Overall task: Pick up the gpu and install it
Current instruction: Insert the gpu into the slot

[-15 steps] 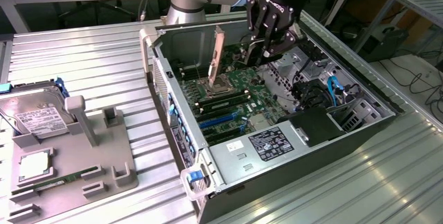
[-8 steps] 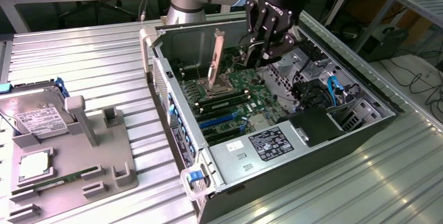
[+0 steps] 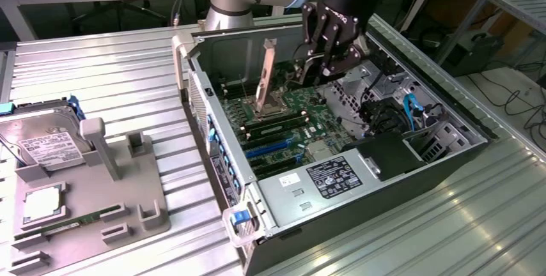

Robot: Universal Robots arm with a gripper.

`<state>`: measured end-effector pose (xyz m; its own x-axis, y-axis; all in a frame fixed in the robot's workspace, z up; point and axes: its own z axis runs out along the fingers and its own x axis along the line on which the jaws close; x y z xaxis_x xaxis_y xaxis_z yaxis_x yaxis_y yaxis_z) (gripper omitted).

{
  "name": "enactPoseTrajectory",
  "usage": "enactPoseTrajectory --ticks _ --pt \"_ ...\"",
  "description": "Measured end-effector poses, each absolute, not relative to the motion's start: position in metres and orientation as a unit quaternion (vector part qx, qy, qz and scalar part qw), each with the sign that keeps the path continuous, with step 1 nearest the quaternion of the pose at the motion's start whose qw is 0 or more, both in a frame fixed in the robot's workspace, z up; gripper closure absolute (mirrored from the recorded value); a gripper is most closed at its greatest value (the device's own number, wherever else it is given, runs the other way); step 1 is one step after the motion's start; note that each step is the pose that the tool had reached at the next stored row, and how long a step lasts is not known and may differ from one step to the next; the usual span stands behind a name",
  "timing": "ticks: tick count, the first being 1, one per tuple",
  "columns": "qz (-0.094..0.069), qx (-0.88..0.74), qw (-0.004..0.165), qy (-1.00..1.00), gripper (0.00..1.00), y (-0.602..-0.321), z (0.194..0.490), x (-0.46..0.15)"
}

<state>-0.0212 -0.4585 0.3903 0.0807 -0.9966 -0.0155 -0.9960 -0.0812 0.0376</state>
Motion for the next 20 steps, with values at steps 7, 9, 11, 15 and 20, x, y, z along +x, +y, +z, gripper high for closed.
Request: enactPoseTrajectory --ticks 7,9,11,15,20 --pt "-0.018 0.735 0.009 -0.678 0.72 -0.459 0.385 -0.021" --pt "-0.018 0.735 0.009 -0.678 0.72 -0.459 0.383 -0.021" --pt "-0.018 0.735 0.009 -0.678 0.72 -0.459 0.382 -0.021" --pt "-0.018 0.735 0.009 -0.678 0.72 -0.459 0.379 -0.021" --pt "-0.018 0.735 0.009 -0.678 0.72 -0.459 0.376 -0.021"
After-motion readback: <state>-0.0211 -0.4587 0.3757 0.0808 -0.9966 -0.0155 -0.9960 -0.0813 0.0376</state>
